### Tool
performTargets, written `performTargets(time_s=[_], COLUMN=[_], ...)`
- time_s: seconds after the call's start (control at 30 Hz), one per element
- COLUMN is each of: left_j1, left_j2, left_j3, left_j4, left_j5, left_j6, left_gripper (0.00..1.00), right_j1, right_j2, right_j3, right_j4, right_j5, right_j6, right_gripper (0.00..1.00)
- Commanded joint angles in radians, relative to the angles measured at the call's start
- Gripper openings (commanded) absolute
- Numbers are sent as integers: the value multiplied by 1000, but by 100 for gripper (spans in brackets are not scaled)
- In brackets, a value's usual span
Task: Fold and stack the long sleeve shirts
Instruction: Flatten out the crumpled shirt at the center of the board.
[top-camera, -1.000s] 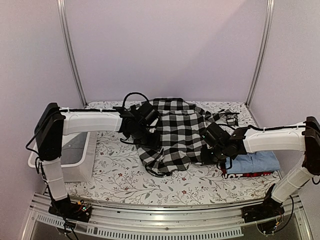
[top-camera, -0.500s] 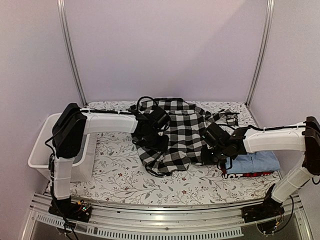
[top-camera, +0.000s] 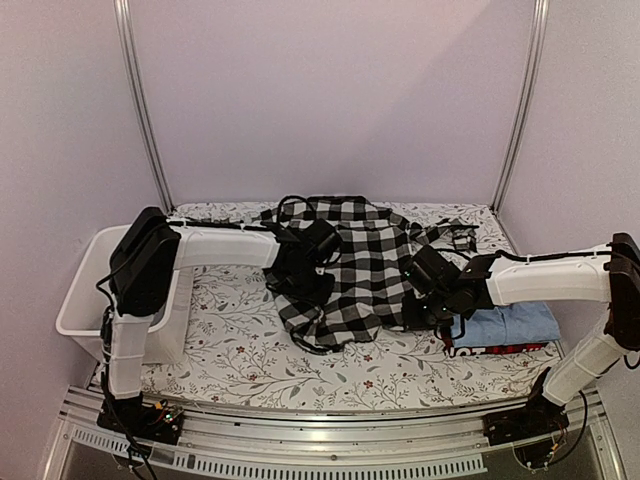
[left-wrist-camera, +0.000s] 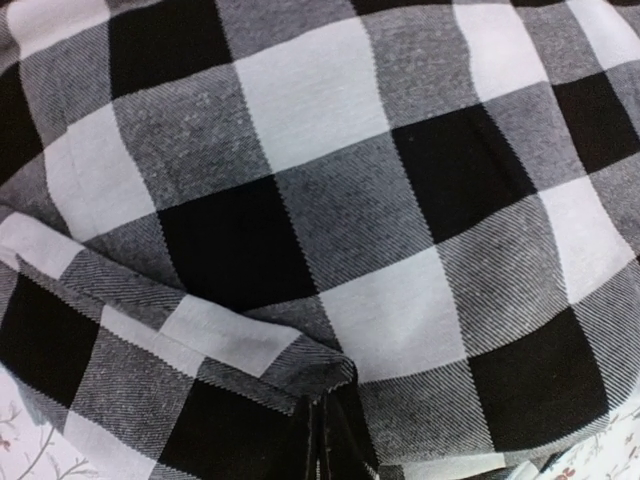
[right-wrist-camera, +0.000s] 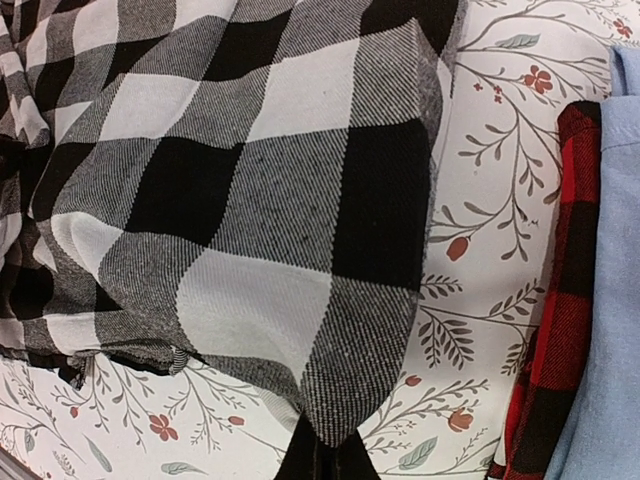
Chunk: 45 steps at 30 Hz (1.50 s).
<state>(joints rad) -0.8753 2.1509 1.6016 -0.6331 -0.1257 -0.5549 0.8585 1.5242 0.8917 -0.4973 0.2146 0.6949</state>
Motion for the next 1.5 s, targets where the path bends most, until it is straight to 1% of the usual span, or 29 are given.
performTargets(time_s=[0.0, 0.13, 0.37, 0.5, 0.53, 0.7, 0.83, 1.0, 1.03, 1.07, 1.1, 1.13, 1.23, 1.27, 1.33, 1.37, 1.47], left_j1=[5, 22, 87, 121, 137, 194, 198, 199, 199, 198, 198, 198, 199, 199, 200, 199, 200], left_j2=[-107, -217, -446, -535, -551, -627, -623, -615, -609, -607, -608, -613, -639, -650, -670, -677, -665], left_j3=[-49, -130, -336, -448, -469, -537, -551, -592, -598, -604, -607, -608, -586, -572, -533, -509, -437], left_j4=[-52, -100, -202, -256, -270, -316, -327, -300, -298, -299, -303, -310, -359, -379, -403, -405, -359], left_j5=[-38, -42, -11, 7, 7, 26, 51, 103, 115, 118, 137, 141, 129, 129, 99, 99, 117], left_j6=[6, 10, 12, 7, 9, 39, 46, 43, 44, 42, 44, 43, 50, 53, 55, 58, 59], left_gripper=[0, 0, 0, 0, 0, 0, 0, 0, 0, 3, 9, 18, 41, 42, 42, 42, 36], right_j1=[7, 7, 7, 2, -3, -84, -100, -48, -44, -41, -41, -41, -42, -41, -41, -41, -42], right_j2=[-11, -34, -51, -49, -50, -82, -77, -65, -59, -55, -59, -68, -113, -120, -136, -139, -126], right_j3=[30, 76, 181, 175, 169, 144, 125, -8, -27, -37, -33, -20, 78, 118, 182, 211, 242], right_j4=[-51, -121, -278, -346, -363, -436, -439, -298, -283, -279, -286, -306, -394, -420, -439, -424, -328], right_j5=[-18, -86, -189, -204, -230, -254, -337, -468, -481, -480, -464, -432, -311, -286, -260, -254, -232], right_j6=[-24, -57, -107, -113, -113, -156, -192, -144, -130, -126, -122, -120, -121, -121, -116, -110, -109], right_gripper=[0, 0, 0, 0, 0, 0, 0, 0, 2, 3, 6, 11, 36, 44, 53, 54, 55])
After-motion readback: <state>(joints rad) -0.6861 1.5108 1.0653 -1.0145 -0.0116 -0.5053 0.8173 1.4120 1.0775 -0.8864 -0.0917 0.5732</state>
